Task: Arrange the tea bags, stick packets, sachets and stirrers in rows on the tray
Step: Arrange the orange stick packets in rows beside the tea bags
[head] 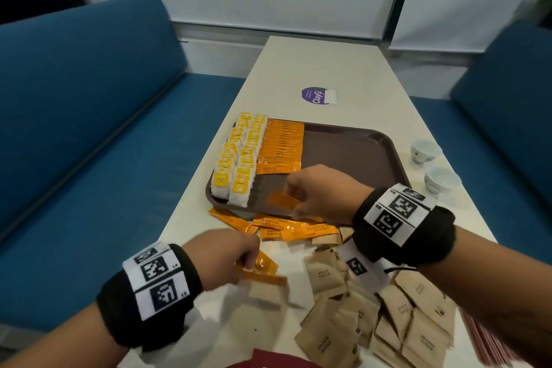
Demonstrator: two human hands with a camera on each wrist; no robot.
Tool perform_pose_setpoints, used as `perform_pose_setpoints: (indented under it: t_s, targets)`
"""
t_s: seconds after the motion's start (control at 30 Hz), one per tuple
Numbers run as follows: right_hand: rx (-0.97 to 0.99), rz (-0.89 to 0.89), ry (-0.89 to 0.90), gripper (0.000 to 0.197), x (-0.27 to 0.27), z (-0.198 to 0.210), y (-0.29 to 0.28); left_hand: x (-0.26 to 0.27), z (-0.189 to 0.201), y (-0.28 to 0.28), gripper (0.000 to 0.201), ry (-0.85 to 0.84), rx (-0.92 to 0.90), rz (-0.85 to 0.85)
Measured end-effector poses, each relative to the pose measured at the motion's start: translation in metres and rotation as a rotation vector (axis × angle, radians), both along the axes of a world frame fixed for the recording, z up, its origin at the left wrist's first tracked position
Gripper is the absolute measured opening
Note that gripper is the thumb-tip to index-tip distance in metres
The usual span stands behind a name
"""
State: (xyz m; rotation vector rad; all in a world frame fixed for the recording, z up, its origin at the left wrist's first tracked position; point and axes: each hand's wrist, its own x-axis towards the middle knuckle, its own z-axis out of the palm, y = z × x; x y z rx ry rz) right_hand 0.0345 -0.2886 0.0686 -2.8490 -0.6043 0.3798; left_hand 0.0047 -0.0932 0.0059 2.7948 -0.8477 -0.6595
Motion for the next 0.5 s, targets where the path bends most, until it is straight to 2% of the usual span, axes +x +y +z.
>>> perform_pose_setpoints:
  t_s: [0.07, 0.13, 0.23, 0.37, 0.5]
  targets:
    - [-0.128, -0.011, 0.061, 0.033, 0.001, -0.003, -0.003, 0.013, 0.008, 0.003, 0.029, -0.03, 0.001, 0.085]
    - [-0.275, 0.025, 0.129, 0.04, 0.0, -0.011, -0.003, 0.024, 0.011, 0.004, 0.045, -0.041, 0.047, 0.128]
    - [-0.401, 0.081, 0.144, 0.034, -0.001, -0.029, 0.001, 0.032, 0.009, 0.0, 0.061, -0.063, 0.113, 0.118]
    - [-0.454, 0.109, 0.124, 0.014, 0.0, -0.044, 0.008, 0.038, -0.002, -0.004, 0.068, -0.085, 0.207, 0.091]
    - [-0.468, 0.133, 0.106, 0.012, -0.001, -0.048, 0.012, 0.037, -0.011, -0.006, 0.052, -0.052, 0.235, 0.095]
